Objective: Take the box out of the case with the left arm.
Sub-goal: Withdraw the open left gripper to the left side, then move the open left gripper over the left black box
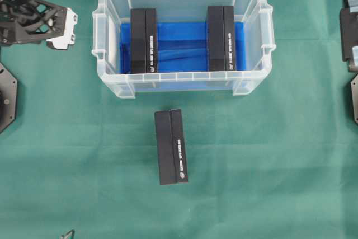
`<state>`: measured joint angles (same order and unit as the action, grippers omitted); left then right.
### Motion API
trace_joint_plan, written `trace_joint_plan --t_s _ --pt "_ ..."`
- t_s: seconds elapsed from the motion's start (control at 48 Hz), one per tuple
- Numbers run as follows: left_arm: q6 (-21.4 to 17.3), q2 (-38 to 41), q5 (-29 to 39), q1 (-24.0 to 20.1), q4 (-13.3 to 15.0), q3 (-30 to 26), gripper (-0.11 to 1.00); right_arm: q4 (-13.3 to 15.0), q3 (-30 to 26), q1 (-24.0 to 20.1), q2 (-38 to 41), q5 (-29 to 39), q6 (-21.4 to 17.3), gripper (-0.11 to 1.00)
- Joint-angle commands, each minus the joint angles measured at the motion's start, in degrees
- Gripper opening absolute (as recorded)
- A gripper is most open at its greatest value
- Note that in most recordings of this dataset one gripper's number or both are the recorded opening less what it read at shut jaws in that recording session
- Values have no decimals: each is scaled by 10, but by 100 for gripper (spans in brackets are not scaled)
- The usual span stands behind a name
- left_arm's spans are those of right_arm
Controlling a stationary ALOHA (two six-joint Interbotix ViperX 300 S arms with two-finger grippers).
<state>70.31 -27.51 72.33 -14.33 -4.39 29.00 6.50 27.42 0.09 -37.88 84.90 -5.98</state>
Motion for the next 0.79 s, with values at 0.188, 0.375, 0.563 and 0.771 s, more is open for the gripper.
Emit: trace_joint_plan --t_s 0.188,0.375,0.563,0.771 --pt "-25 70 -4 1 9 -84 83 1 -5 1 0 -4 -1 0" --pt "-38 123 -4 6 8 -145 83 1 -5 1 0 -7 -1 0" --pt "-40 171 -4 10 8 -200 83 1 -5 1 0 -18 0 0" --pt "-40 232 -4 23 8 -259 83 1 -5 1 0 -21 1 0"
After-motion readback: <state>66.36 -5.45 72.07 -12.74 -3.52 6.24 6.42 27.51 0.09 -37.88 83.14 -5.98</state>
